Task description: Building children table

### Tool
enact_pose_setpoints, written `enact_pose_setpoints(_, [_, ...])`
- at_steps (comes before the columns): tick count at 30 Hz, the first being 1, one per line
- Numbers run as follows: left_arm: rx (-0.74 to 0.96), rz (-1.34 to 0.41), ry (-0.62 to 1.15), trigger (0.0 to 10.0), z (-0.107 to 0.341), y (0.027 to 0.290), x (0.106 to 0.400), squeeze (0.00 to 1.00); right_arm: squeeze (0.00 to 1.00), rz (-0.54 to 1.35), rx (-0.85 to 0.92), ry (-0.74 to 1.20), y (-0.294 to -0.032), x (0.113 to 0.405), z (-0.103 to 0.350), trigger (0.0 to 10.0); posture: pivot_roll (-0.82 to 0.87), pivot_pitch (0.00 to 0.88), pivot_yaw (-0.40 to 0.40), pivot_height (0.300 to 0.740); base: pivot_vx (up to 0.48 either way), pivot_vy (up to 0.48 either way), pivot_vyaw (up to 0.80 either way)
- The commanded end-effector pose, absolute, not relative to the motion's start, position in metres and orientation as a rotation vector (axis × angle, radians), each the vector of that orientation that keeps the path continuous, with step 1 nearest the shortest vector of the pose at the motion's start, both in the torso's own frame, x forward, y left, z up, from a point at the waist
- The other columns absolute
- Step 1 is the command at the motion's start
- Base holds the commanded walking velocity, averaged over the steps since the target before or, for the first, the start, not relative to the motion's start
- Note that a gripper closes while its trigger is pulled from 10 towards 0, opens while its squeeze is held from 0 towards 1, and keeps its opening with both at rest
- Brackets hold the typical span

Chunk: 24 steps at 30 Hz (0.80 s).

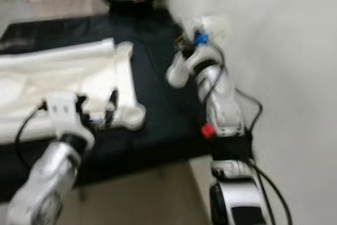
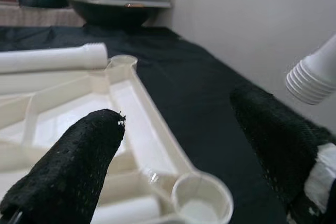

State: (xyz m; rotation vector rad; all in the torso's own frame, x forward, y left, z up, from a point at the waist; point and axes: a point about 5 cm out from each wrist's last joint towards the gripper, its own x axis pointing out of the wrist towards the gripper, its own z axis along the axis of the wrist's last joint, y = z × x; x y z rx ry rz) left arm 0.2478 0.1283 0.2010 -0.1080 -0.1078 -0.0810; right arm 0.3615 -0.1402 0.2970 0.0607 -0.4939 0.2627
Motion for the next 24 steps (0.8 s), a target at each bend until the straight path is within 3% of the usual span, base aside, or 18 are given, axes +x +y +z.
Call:
enact_pose_setpoints(1, [-0.087,-0.057,-0.075,10.0,0.194,0.133,0.246,0.0,0.0,0.311,0.059,-0.514,-0.13,0.361,0.302,10.0,0.11,0.113,-0.044,0.74,0.0,0.0,0.0])
enact_pose_setpoints(8, [-0.084,-0.025,-0.069,10.0,0.192,0.137,0.246,0.0,0.0,0.486,0.107,-0.473,-0.124,0.369,0.308,10.0,0.11,0.121,-0.044,0.74,0.0,0.0,0.0])
enact_pose_setpoints(13, [-0.085,-0.016,-0.067,10.0,0.193,0.137,0.247,0.0,0.0,0.496,0.101,-0.467,-0.124,0.373,0.31,10.0,0.11,0.127,-0.05,0.74,0.0,0.0,0.0])
enact_pose_setpoints(24, [-0.089,-0.019,-0.069,10.0,0.195,0.135,0.242,0.0,0.0,0.463,0.086,-0.46,-0.126,0.379,0.313,10.0,0.11,0.152,-0.053,0.74,0.0,0.0,0.79])
